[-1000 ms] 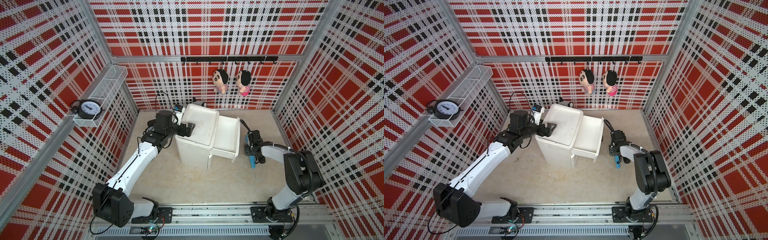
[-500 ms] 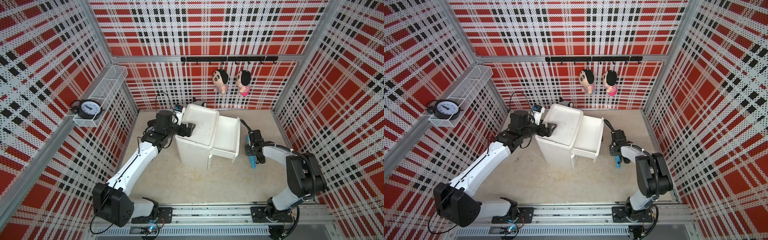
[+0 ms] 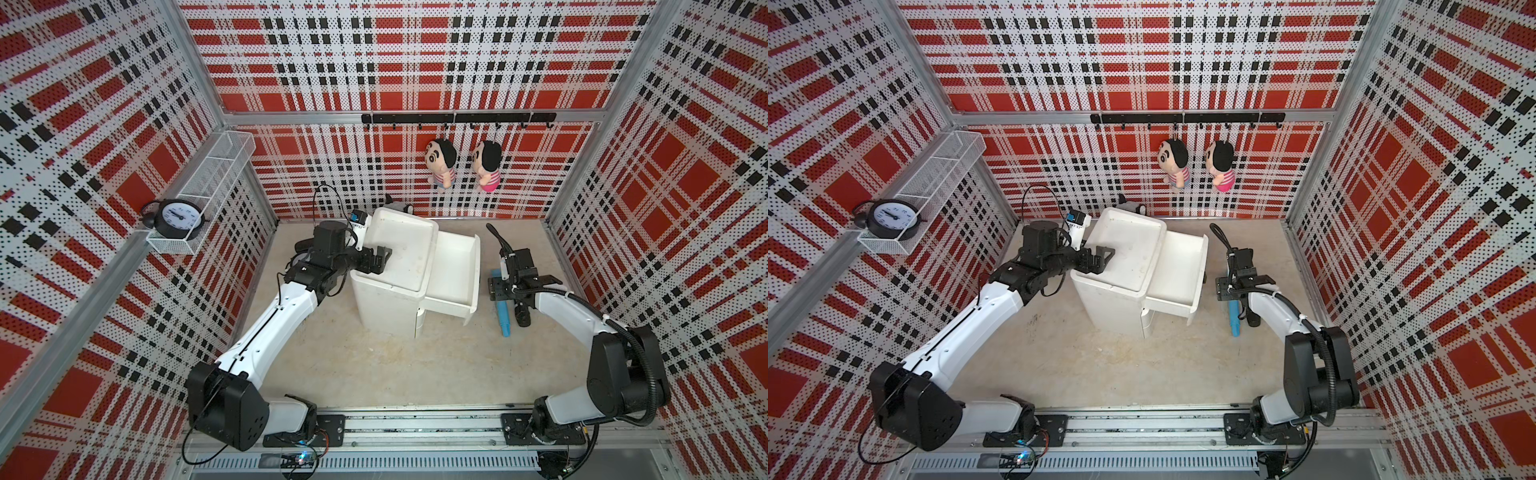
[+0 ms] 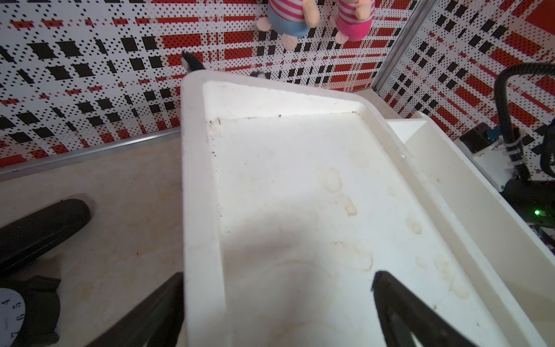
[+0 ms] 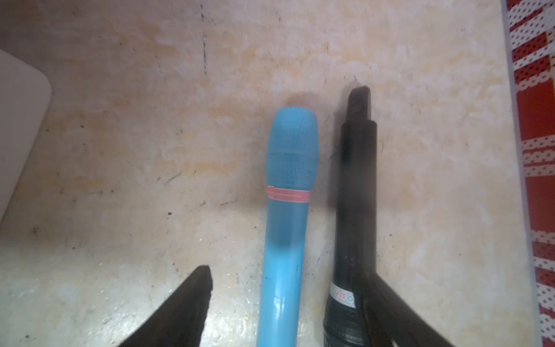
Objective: Take the microphone out of the drawer
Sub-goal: Close the drawer of the storage box.
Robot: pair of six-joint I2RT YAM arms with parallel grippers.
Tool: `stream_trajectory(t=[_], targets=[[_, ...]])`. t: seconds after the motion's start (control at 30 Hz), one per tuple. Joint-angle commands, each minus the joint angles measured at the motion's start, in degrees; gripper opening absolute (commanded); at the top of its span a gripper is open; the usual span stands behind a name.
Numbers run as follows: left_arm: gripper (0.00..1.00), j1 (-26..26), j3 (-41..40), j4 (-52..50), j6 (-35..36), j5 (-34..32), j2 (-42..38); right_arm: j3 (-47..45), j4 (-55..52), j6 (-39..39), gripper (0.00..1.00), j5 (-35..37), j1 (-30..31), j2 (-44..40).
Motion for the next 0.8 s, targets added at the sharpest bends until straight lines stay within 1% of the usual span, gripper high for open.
stream_trajectory(t=[0.0, 0.07, 0.2, 0.4, 0.47, 0.63, 0.77], targets=[[0.98, 0.2, 1.0, 1.3, -0.1, 0.5, 0.2, 2.3, -4.2, -0.9, 0.88, -1.3, -0.4, -2.5], [0.98, 0.2, 1.0, 1.2, -0.1, 0.5, 0.2, 3.3, -5.5, -0.9, 1.0, -1.5, -0.4, -3.3], [0.98, 0.1, 0.9, 1.2, -0.2, 0.4, 0.3, 5.4, -8.5, -0.6, 1.0, -2.1, -0.4, -4.7], [0.98, 0.1, 1.1, 1.2, -0.2, 0.5, 0.6, 7.6, -13.3, -0.4, 1.0, -5.7, 0.0, -7.5], [0.98, 0.1, 1.2, 1.2, -0.2, 0.8, 0.8, 7.5, -13.5, -0.4, 1.0, -6.5, 0.3, -8.9], [0.98, -0.1, 1.5, 1.3, -0.3, 1.2, 1.5, 6.1, -12.1, -1.0, 1.0, -12.0, 0.7, -11.9], [0.98, -0.2, 1.8, 1.3, -0.3, 1.6, 1.9, 5.4, -10.7, -0.9, 1.0, -14.3, 0.8, -12.2]])
